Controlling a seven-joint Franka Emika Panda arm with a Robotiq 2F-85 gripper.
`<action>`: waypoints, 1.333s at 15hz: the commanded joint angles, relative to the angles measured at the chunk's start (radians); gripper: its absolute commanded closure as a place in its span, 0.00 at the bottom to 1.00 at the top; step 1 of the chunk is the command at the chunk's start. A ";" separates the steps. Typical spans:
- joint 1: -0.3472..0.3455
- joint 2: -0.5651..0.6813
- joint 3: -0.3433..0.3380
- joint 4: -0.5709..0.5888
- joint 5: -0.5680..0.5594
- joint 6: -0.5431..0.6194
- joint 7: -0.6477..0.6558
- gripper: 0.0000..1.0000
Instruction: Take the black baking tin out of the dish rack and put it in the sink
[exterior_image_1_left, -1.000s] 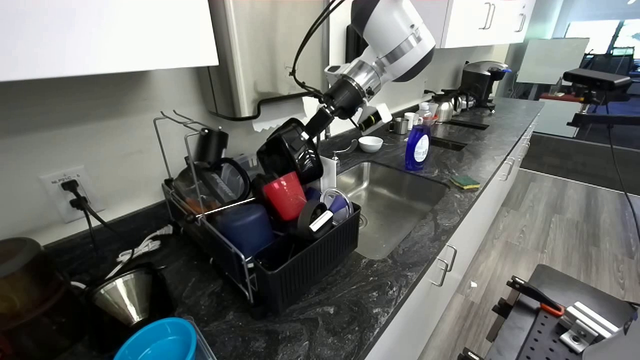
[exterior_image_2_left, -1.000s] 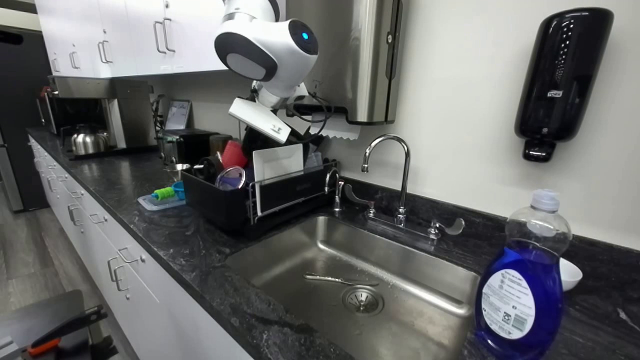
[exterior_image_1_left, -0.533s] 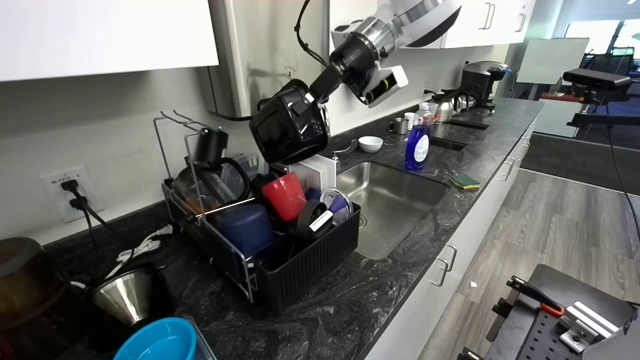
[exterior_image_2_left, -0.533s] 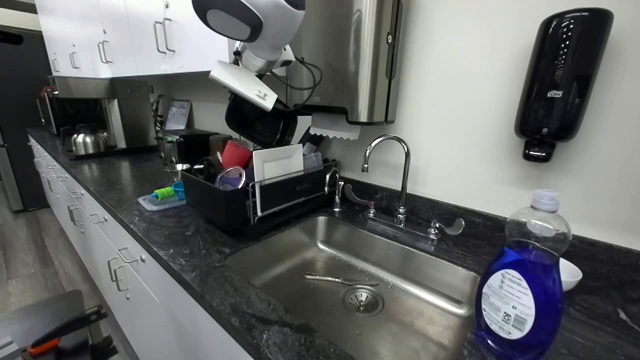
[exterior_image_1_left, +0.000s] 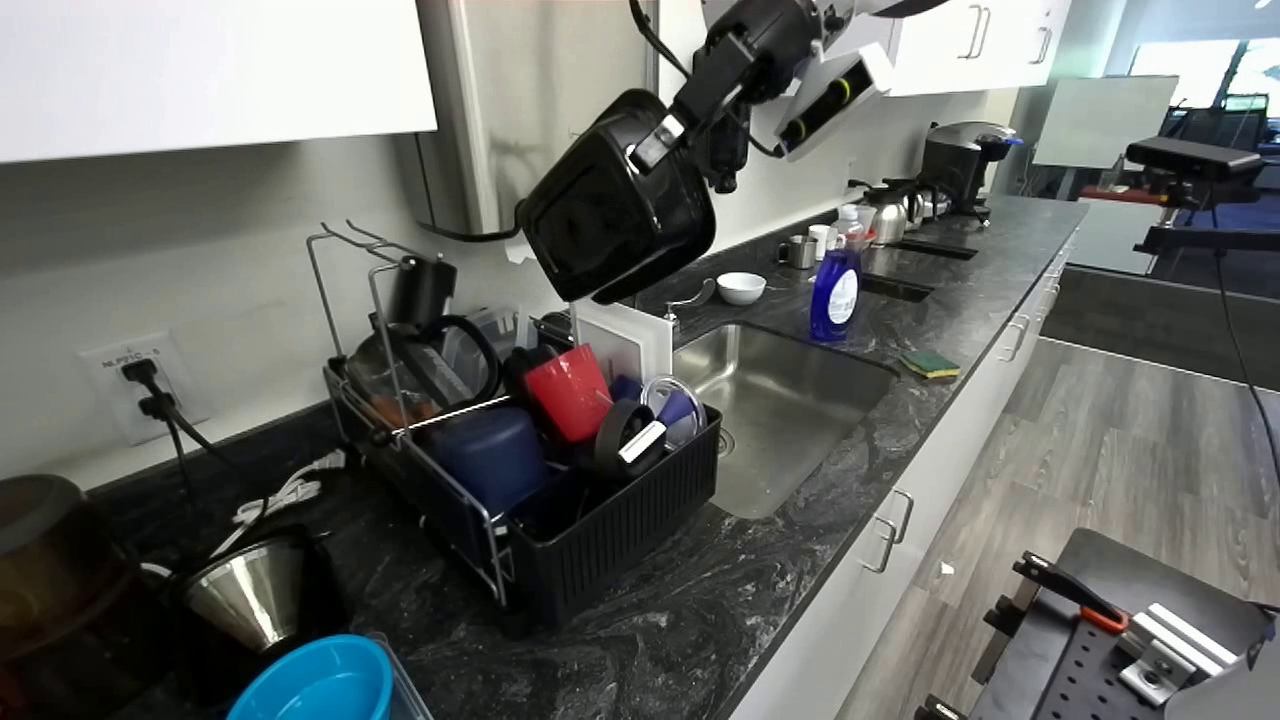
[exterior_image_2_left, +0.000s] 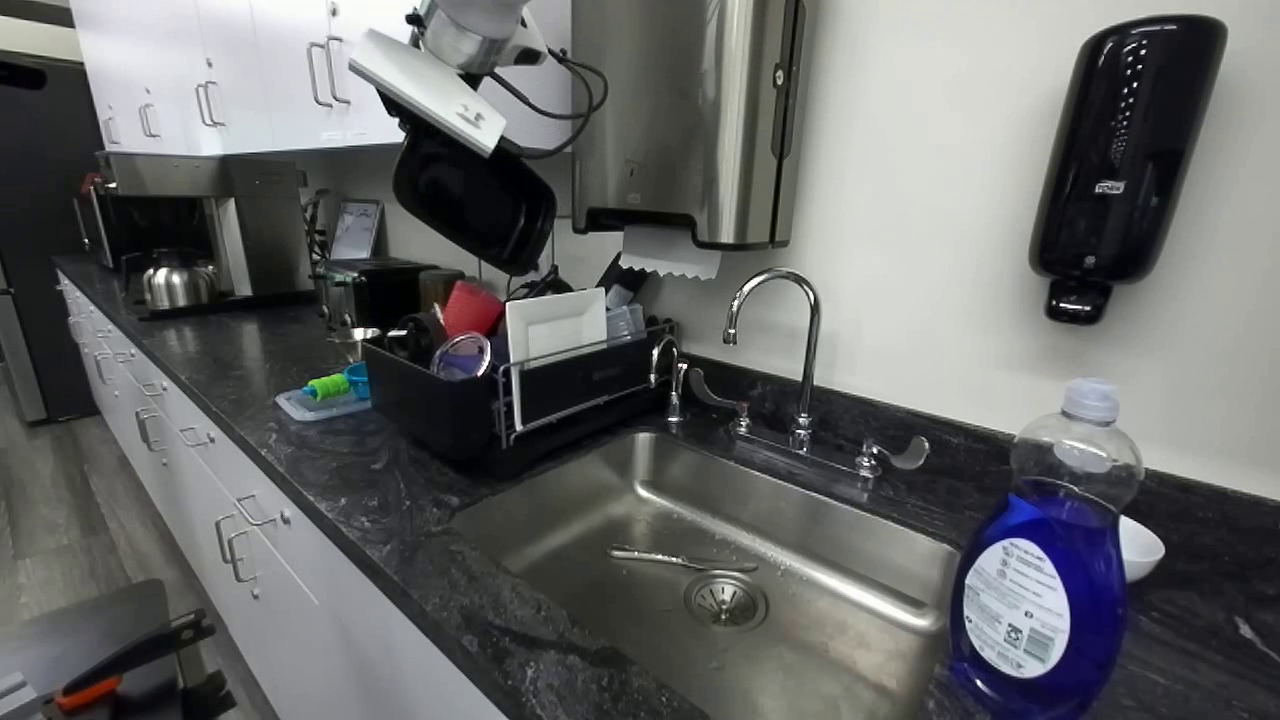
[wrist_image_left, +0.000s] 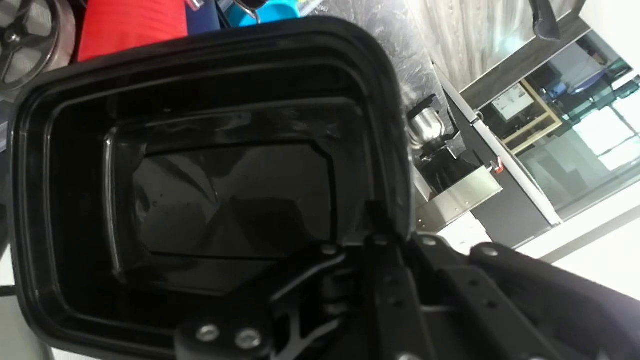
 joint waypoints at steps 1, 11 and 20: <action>-0.018 -0.078 0.008 -0.017 -0.070 -0.010 0.045 0.99; -0.040 -0.071 0.006 -0.063 -0.402 0.262 0.288 0.99; -0.055 -0.017 -0.042 -0.164 -0.685 0.417 0.571 0.99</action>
